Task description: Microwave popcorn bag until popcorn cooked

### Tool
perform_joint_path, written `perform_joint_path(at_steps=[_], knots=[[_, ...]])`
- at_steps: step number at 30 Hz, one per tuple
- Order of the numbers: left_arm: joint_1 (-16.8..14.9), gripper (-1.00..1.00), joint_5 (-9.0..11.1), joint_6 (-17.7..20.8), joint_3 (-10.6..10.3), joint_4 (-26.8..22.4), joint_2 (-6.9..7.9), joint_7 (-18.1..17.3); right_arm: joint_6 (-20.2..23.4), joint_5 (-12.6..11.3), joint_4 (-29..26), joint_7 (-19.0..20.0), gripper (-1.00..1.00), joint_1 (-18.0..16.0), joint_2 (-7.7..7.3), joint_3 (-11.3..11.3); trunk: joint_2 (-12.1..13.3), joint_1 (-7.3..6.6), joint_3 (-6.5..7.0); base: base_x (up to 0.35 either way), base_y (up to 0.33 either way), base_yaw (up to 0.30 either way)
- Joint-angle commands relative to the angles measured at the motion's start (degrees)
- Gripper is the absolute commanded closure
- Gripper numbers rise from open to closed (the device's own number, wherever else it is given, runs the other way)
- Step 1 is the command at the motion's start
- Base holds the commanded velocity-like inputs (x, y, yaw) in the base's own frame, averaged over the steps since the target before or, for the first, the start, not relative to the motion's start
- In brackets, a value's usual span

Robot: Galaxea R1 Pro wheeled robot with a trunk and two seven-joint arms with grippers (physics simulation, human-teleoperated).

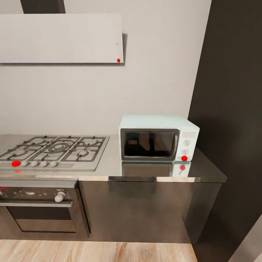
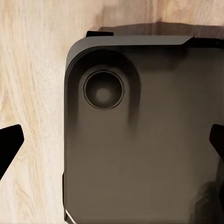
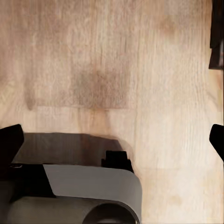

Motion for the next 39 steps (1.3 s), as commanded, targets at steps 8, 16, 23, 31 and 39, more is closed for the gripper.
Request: perform_joint_path(at_steps=[8, 16, 23, 31, 39], knots=[[0.0, -1.00, 0.1, -0.1, -0.1, -0.1, -0.18, -0.1, 33.6, 0.1, -47.4, -0.2, -1.00, 0.0, 0.62, 0.1, 0.0, 0.00, -0.06, 0.000, 0.000, 0.000], [0.0, -1.00, 0.1, -0.1, -0.1, -0.1, -0.19, 0.0, 40.8, 0.1, -58.8, -0.5, -1.00, -15.5, 0.68, -0.1, 0.0, 0.00, -0.06, 0.000, 0.000, 0.000], [0.0, -1.00, 0.1, -0.1, -0.1, -0.1, -0.14, 0.0, 42.8, 0.1, -58.7, -5.5, -1.00, -28.3, 1.69, -0.1, 0.0, 0.00, -0.06, 0.000, 0.000, 0.000], [0.0, -1.00, 0.2, -0.1, 0.0, -0.4, -0.02, -0.1, 25.9, 0.1, -52.2, -7.2, -1.00, -28.9, 2.96, 0.1, 0.0, 0.00, -0.06, 0.000, 0.000, 0.000], [0.0, -1.00, 0.2, 0.1, 0.2, -0.8, -1.00, -0.5, 25.1, 0.2, -51.8, -7.1, -1.00, -29.0, 2.72, 0.1, 0.0, 0.00, -0.06, 0.000, 0.000, 0.000]])
